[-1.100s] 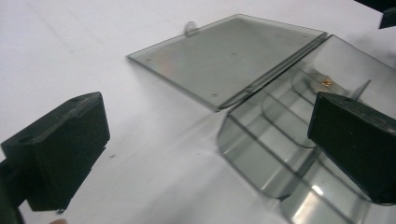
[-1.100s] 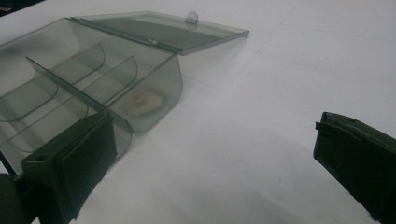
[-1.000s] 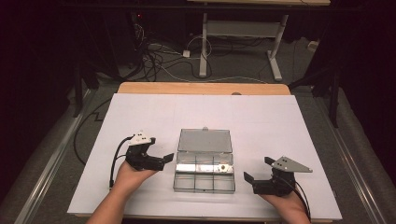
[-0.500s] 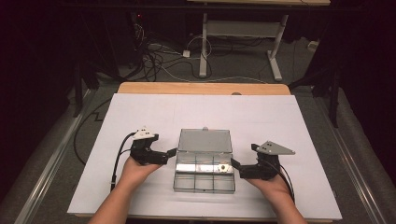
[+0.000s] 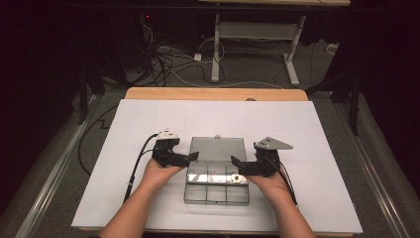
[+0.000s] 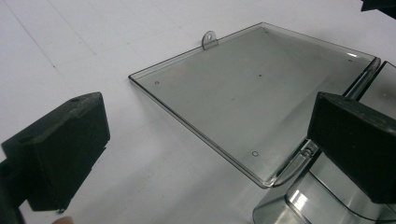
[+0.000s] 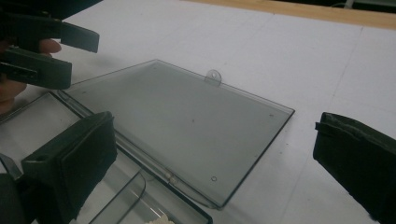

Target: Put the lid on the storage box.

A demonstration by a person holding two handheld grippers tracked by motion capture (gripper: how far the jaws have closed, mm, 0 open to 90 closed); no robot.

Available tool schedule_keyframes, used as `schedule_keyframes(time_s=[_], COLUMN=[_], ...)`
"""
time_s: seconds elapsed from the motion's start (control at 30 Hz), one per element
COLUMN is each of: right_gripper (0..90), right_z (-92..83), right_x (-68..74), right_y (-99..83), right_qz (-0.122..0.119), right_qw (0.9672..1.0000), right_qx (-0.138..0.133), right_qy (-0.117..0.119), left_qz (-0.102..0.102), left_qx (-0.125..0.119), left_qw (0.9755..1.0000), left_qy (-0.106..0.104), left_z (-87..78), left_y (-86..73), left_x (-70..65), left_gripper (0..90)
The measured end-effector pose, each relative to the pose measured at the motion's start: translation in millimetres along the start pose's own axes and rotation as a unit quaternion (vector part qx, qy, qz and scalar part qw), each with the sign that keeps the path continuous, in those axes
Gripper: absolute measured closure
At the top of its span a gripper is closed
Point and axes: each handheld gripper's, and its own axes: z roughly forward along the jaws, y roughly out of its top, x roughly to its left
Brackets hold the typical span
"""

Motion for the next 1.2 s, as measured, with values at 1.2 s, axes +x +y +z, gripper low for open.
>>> schedule_keyframes(time_s=[1.2], right_gripper=[20.7], right_z=[35.5], right_x=[-31.1], right_y=[-9.6], right_qz=[0.159], right_qw=[0.9818], right_qx=[0.093], right_qy=[0.047], left_qz=[-0.015], left_qx=[0.021], left_qw=[0.9997], left_qy=[-0.004], left_z=[9.3], left_y=[-4.1], left_x=[5.9], left_gripper=[0.0])
